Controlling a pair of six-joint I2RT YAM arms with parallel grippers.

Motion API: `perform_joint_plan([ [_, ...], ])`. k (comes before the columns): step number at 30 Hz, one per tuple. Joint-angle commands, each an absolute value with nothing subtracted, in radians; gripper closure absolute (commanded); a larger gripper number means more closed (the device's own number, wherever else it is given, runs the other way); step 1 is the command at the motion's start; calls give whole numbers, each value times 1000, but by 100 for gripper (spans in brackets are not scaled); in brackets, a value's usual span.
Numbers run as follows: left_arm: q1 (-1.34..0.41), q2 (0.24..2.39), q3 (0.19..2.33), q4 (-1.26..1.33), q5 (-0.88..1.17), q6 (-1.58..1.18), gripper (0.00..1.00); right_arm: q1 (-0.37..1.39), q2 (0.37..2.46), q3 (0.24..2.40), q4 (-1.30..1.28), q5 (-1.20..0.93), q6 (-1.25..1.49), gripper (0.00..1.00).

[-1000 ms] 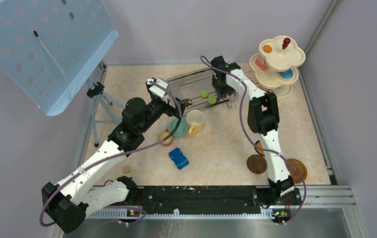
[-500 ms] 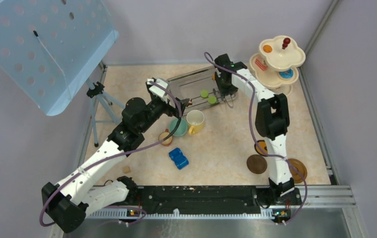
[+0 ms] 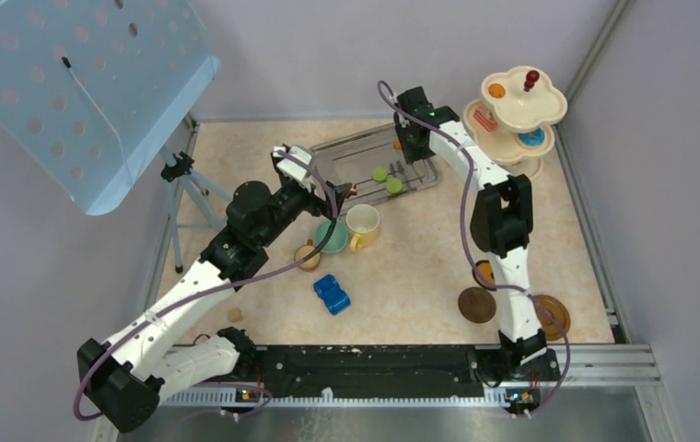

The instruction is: Serve the afternoon tea

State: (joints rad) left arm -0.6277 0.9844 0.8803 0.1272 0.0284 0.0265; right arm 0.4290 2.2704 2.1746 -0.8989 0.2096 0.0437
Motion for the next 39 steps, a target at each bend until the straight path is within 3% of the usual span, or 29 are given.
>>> perform_joint_plan([
  [1, -631, 977, 879, 167, 24, 34, 1, 426, 2331, 2251, -879, 245, 13, 70],
  [11, -631, 976, 880, 167, 19, 37, 1, 399, 2298, 2060, -693, 169, 14, 54],
  [23, -631, 974, 881, 167, 22, 36, 1, 390, 2320, 2004, -622, 172, -41, 50],
  [32, -631, 977, 881, 167, 21, 37, 1, 405, 2404, 2123, -698, 245, -69, 56],
  [39, -632, 977, 881, 167, 24, 38, 1, 411, 2409, 2184, -774, 261, -63, 75],
])
